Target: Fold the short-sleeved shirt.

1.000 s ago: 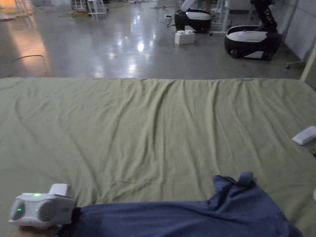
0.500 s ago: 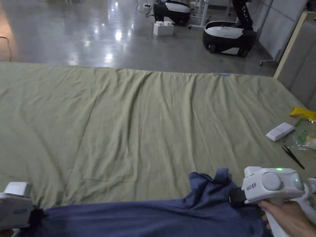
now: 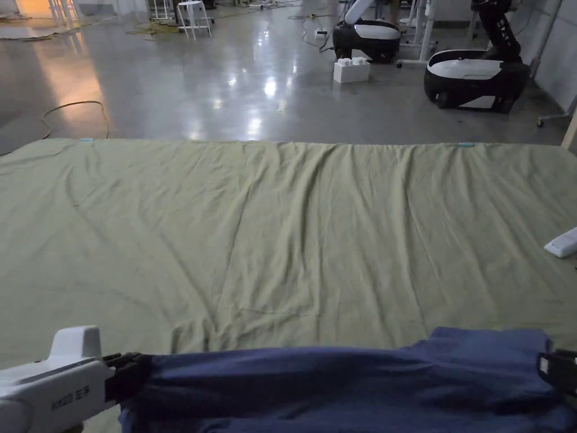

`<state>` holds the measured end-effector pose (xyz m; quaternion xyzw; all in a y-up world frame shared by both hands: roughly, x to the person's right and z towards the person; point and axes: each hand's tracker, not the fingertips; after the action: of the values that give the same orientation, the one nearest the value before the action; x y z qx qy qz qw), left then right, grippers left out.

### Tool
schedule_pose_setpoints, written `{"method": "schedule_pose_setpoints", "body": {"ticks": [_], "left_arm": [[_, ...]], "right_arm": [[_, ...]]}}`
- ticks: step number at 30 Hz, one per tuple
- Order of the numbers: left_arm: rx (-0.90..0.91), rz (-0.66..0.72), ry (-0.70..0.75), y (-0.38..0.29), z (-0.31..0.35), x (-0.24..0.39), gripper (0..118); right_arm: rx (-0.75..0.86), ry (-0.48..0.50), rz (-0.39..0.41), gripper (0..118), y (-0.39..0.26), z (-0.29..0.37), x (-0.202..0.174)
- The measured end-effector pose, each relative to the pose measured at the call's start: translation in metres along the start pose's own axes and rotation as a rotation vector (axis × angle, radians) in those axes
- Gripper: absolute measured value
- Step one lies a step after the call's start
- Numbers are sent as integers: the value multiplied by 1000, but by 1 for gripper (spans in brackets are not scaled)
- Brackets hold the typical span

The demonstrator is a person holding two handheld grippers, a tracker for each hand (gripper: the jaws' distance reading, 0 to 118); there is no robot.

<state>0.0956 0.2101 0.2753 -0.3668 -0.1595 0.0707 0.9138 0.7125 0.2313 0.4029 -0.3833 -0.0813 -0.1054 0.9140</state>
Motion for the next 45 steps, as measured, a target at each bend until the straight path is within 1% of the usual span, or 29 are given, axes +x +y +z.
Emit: {"method": "schedule_pose_setpoints", "body": {"ticks": [1, 3, 4, 7, 8, 11, 14, 15, 16, 17, 18, 19, 21, 22, 23, 24, 26, 28, 31, 33, 35, 38, 39, 40, 41, 42, 43, 44, 45], "left_arm": [[3, 6, 1, -10, 15, -4, 6], [8, 35, -31, -38, 44, -11, 6], [4, 48, -41, -51, 52, -12, 6], [-12, 81, -24, -87, 69, -5, 6], [-2, 86, -14, -97, 71, -4, 6], [-40, 105, 15, -114, 54, -8, 6], [-50, 106, 40, -124, 41, -10, 8], [-52, 110, 54, -126, 41, -11, 19], [-51, 113, 80, -128, 41, -12, 35], [-45, 117, 91, -129, 44, -15, 55], [-28, 117, 99, -128, 49, -16, 77], [12, 116, 108, -126, 58, -17, 82], [115, 93, 129, -118, 83, -12, 82], [159, 54, 153, -113, 95, -6, 82], [220, -21, 196, -106, 109, 7, 82], [277, -102, 206, -100, 122, 19, 82], [377, -202, 181, -85, 149, 44, 82], [485, -253, 152, -73, 174, 67, 83], [567, -303, 160, -59, 204, 101, 83], [567, -279, 199, -56, 216, 122, 82], [621, -290, 158, -61, 228, 134, 82], [649, -331, 130, -68, 239, 146, 79], [650, -342, 129, -70, 241, 149, 79], [651, -347, 126, -71, 242, 151, 77], [653, -351, 116, -72, 243, 150, 72], [651, -350, 91, -74, 244, 150, 57], [651, -347, 69, -76, 245, 149, 37], [651, -339, 73, -78, 245, 150, 11], [657, -319, 83, -79, 246, 149, 4]], "right_arm": [[10, 1, -3, 1, -14, 16, 3], [23, -20, -41, 1, -51, 44, 6], [0, -5, -51, 1, -65, 45, 12], [-39, -15, -69, 1, -114, 56, 8], [-51, -15, -66, 1, -125, 52, 11], [-97, -18, -98, 1, -143, 41, 10], [-67, -32, -77, 2, -146, 28, 12], [-65, -45, -74, 9, -145, 25, 11], [-61, -53, -79, 27, -148, 21, 18], [-47, -67, -83, 49, -148, 20, 25], [-35, -77, -83, 68, -146, 23, 27], [-13, -85, -84, 72, -144, 27, 28], [63, -92, -65, 71, -143, 48, 26], [94, -90, -48, 71, -139, 57, 25], [164, -61, -24, 71, -135, 70, 21], [237, -46, 1, 72, -129, 96, -2], [347, -32, 18, 77, -118, 123, -21], [449, -4, 33, 80, -113, 141, -33], [584, 51, 68, 80, -105, 173, -58], [663, 72, 107, 80, -103, 189, -79], [682, 96, 131, 80, -103, 196, -92], [684, 140, 166, 65, -109, 201, -110], [689, 174, 197, 65, -110, 202, -114], [682, 167, 194, 44, -112, 203, -119], [677, 155, 189, 19, -114, 202, -124], [681, 146, 187, 5, -117, 202, -127], [724, 139, 235, 5, -116, 205, -128], [670, 154, 213, 5, -116, 204, -129], [608, 150, 170, 2, -119, 202, -130]]}}
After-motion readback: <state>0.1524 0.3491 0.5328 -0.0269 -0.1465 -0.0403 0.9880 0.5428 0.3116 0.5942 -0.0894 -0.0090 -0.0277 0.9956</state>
